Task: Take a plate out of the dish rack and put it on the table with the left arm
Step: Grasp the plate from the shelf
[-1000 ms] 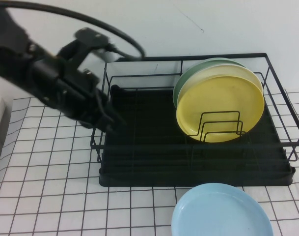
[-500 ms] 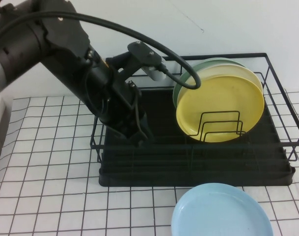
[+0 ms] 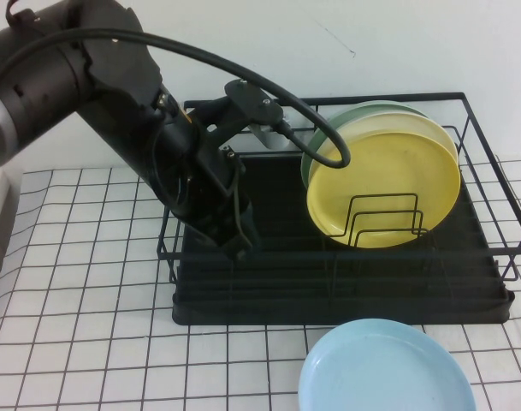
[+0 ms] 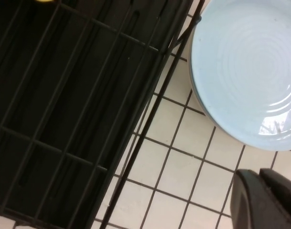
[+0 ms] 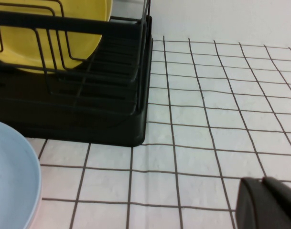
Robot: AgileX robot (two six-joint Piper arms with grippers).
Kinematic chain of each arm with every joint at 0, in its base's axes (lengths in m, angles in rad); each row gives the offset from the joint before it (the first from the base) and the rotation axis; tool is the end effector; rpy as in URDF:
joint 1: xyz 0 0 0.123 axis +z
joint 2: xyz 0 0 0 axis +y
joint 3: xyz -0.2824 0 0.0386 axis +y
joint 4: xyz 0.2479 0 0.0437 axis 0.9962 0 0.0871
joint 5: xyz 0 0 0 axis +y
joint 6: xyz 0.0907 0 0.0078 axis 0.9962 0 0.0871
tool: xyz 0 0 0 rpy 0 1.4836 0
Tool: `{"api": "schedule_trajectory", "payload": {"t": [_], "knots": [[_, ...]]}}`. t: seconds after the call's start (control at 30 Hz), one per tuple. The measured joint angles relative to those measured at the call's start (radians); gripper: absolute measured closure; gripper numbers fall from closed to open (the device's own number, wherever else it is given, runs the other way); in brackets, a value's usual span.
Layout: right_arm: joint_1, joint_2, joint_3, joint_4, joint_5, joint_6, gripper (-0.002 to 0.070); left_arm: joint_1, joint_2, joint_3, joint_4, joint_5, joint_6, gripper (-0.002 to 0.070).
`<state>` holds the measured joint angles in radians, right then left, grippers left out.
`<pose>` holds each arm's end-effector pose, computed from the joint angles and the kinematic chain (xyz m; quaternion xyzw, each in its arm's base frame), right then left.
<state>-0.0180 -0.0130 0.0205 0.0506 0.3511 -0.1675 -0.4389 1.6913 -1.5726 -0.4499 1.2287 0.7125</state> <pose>0.0530 0.0006 0.1753 -0.0458 0.7948 -0.0348 0.6041 0.3024 -0.1832 0.3346 0.4896 0.8304 -0.1966 0.1793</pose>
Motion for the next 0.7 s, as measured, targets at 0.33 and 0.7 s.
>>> {"api": "schedule_trajectory", "payload": {"t": [0.33, 0.7], "knots": [[0.0, 0.0, 0.0, 0.0, 0.0, 0.0, 0.0678, -0.001, 0.03, -0.001, 0.05, -0.079, 0.021, 0.0306], [0.0, 0.0, 0.0, 0.0, 0.0, 0.0, 0.0678, -0.01, 0.18, -0.059, 0.002, -0.26, 0.189, 0.0276]]}}
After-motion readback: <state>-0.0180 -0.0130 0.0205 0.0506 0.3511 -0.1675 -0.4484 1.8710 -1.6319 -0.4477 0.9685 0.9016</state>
